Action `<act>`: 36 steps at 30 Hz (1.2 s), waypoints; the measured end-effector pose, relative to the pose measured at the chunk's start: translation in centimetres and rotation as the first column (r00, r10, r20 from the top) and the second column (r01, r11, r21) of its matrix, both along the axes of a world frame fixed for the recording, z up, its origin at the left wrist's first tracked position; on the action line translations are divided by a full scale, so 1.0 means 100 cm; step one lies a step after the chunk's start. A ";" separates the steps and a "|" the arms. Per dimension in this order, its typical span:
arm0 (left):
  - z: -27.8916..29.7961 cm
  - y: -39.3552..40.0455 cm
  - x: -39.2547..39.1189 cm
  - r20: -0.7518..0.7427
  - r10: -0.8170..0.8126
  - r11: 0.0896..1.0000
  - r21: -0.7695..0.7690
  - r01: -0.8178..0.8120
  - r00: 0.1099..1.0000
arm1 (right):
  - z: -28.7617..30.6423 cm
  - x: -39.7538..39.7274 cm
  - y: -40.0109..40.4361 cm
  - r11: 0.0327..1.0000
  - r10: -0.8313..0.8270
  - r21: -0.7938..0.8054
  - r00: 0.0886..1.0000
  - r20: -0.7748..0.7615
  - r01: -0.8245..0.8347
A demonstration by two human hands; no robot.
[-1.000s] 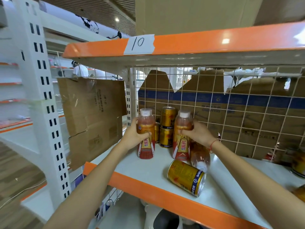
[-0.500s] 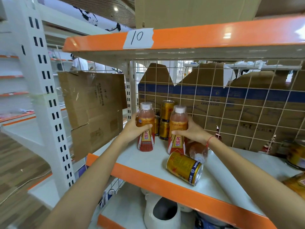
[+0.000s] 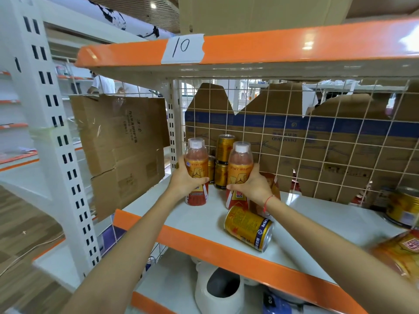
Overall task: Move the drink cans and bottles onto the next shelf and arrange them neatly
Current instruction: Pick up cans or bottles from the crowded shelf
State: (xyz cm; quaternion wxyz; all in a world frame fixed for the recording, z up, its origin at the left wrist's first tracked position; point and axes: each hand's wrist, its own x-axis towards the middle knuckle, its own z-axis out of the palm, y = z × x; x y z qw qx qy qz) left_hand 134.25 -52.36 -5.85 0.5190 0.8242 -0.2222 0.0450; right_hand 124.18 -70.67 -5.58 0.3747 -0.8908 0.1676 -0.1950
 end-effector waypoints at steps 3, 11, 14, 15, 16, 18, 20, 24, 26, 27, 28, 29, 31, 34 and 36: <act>0.003 0.001 -0.003 -0.007 -0.008 1.000 0.020 0.009 1.000 | 0.001 0.000 0.003 0.999 -0.042 -0.004 0.999 -0.007 0.042; 0.025 0.014 -0.020 -0.006 0.004 1.000 -0.022 -0.004 1.000 | 0.021 -0.010 0.009 1.000 -0.017 0.015 0.997 0.070 0.016; 0.040 0.023 -0.032 -0.023 0.017 0.997 -0.073 -0.018 1.000 | 0.042 -0.018 0.012 0.999 0.006 0.033 0.996 0.087 -0.009; 0.044 0.026 -0.037 -0.021 0.023 0.996 -0.080 -0.025 1.000 | 0.048 -0.021 0.015 0.999 0.013 0.031 0.996 0.086 -0.016; 0.047 0.029 -0.043 -0.016 0.030 0.997 -0.076 -0.031 0.999 | 0.053 -0.025 0.018 0.999 0.018 0.026 0.997 0.081 -0.020; 0.052 0.035 -0.053 -0.009 0.039 0.998 -0.047 -0.039 0.999 | 0.061 -0.034 0.024 1.000 0.024 0.009 0.997 0.074 -0.025; 0.056 0.040 -0.062 -0.014 0.044 0.999 -0.023 -0.044 0.999 | 0.065 -0.044 0.028 1.000 0.025 0.009 0.997 0.073 -0.026; 0.067 0.046 -0.081 -0.019 0.041 0.999 0.001 -0.041 0.999 | 0.075 -0.064 0.031 0.999 0.032 0.012 0.998 0.061 -0.033; 0.072 0.046 -0.091 -0.020 0.041 0.999 0.007 -0.041 0.999 | 0.080 -0.073 0.029 1.000 0.027 0.003 0.998 0.054 -0.027; 0.074 0.046 -0.095 -0.023 0.043 0.999 0.011 -0.043 0.999 | 0.081 -0.077 0.028 1.000 0.028 0.005 0.998 0.047 -0.028; 0.076 0.045 -0.100 -0.029 0.043 0.999 0.014 -0.043 0.999 | 0.083 -0.082 0.027 1.000 0.028 0.007 0.999 0.040 -0.029; 0.078 0.044 -0.104 -0.038 0.043 0.999 0.017 -0.042 0.998 | 0.085 -0.086 0.026 1.000 0.029 0.006 0.999 0.036 -0.029; 0.080 0.042 -0.113 -0.051 0.044 0.999 0.018 -0.043 0.998 | 0.088 -0.096 0.024 1.000 0.023 -0.004 0.999 0.026 -0.023; 0.083 0.039 -0.126 -0.061 0.039 0.999 0.002 -0.038 0.997 | 0.089 -0.110 0.021 1.000 0.015 0.015 1.000 0.014 -0.015; 0.084 0.037 -0.133 -0.069 0.023 1.000 -0.010 -0.024 0.997 | 0.089 -0.120 0.019 1.000 0.001 0.021 1.000 0.014 -0.001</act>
